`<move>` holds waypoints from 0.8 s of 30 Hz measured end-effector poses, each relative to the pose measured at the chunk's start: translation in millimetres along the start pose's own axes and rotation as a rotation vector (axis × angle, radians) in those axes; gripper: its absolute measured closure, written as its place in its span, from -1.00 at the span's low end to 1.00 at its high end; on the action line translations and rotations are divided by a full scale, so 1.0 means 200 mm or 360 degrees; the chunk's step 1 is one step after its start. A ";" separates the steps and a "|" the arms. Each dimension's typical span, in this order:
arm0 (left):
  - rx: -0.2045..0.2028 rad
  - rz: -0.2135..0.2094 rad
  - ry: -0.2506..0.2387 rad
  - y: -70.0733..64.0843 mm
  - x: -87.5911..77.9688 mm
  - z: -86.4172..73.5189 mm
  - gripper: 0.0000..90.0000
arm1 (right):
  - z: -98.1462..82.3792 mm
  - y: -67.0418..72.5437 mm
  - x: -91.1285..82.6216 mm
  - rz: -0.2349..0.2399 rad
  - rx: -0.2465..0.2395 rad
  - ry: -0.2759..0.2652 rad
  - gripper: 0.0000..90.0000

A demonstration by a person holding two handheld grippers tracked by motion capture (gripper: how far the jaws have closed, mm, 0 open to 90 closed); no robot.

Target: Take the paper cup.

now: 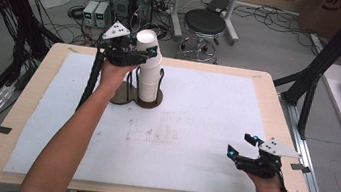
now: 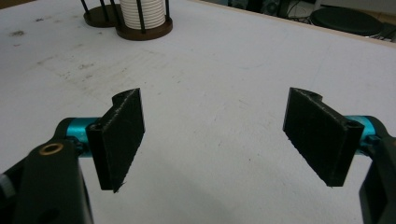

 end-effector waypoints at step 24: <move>0.0056 -0.0114 -0.0129 -0.08 -0.48 0.07 -0.30 | 0.02 0.04 0.02 0.0020 -0.0006 -0.0004 -0.53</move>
Point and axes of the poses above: each handheld gripper's, and its own axes: x roughly forward along the jaws, z roughly out of its top, y roughly to its left, the point moved 5 cm from there along x, roughly forward along the jaws, and after that the axes turned 5 degrees about -y, right-handed, at the moved point
